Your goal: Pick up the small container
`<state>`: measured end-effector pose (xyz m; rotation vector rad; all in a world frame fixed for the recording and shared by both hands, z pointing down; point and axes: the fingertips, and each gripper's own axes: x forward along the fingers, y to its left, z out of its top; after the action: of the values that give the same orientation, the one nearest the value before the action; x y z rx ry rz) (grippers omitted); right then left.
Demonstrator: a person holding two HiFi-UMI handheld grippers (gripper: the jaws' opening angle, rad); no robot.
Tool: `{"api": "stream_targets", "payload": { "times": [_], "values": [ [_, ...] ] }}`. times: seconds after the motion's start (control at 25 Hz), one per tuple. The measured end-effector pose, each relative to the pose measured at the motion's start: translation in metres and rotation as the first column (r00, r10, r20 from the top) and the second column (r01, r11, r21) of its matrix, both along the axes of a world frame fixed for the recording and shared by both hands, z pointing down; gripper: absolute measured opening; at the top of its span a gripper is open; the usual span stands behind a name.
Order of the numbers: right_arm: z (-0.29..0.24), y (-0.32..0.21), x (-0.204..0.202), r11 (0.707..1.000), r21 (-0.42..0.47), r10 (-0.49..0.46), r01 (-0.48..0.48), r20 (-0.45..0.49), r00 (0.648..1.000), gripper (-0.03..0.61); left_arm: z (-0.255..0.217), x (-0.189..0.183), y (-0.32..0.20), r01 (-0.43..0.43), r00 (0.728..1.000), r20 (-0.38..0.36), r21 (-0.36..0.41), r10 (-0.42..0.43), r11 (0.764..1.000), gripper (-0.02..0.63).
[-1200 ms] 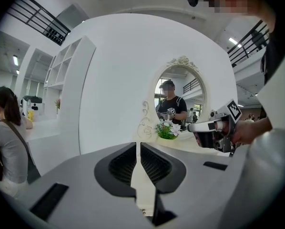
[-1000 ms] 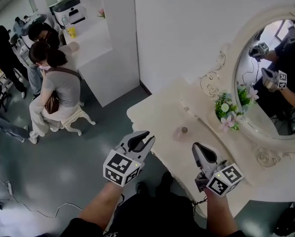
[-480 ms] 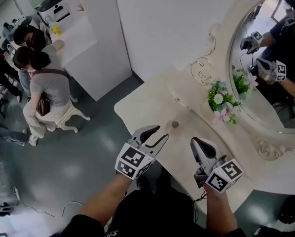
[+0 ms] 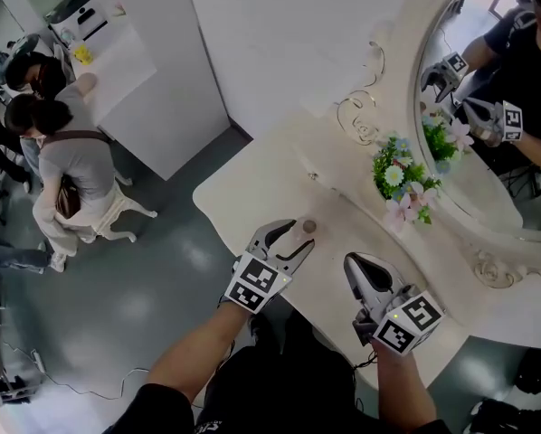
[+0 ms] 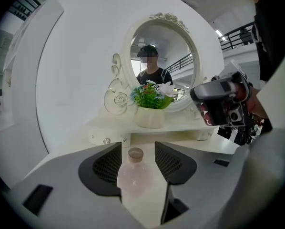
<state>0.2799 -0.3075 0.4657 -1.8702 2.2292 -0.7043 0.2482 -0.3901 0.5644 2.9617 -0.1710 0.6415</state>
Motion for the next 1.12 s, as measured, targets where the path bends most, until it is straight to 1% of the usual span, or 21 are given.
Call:
{"api": "stream_targets", "payload": {
  "times": [0.16,0.28,0.4,0.6,0.88,1.0,1.12],
  "values": [
    [0.012,-0.001,0.005,1.0,-0.021,0.003,-0.002,0.01,1.0,0.011,0.019,0.012,-0.005,0.003,1.0,-0.003,-0.024,-0.003,1.0,0.221],
    [0.022,0.0,0.008,0.999,-0.035,0.007,-0.006,0.019,1.0,0.011,0.03,0.021,-0.004,-0.008,1.0,0.0,-0.013,0.008,1.0,0.235],
    [0.03,-0.001,0.011,0.999,-0.042,0.013,-0.011,0.029,1.0,0.011,0.043,0.03,-0.003,-0.022,1.0,0.016,0.0,0.022,1.0,0.235],
    [0.038,0.0,0.014,0.999,-0.048,0.016,-0.015,0.038,0.999,0.011,0.058,0.039,-0.006,-0.013,1.0,0.022,-0.006,0.013,1.0,0.235],
    [0.037,0.005,0.018,0.998,-0.053,0.034,-0.032,0.036,0.999,0.011,0.067,0.045,-0.01,-0.008,1.0,0.025,0.061,0.007,0.998,0.227],
    [0.035,0.007,0.018,0.998,-0.054,0.037,-0.035,0.031,0.999,0.011,0.067,0.049,-0.01,-0.009,1.0,0.019,0.074,0.008,0.997,0.225],
    [0.032,0.009,0.016,0.998,-0.054,0.037,-0.035,0.025,0.999,0.011,0.067,0.05,-0.011,0.005,1.0,0.017,0.066,-0.006,0.998,0.215]
  ]
}}
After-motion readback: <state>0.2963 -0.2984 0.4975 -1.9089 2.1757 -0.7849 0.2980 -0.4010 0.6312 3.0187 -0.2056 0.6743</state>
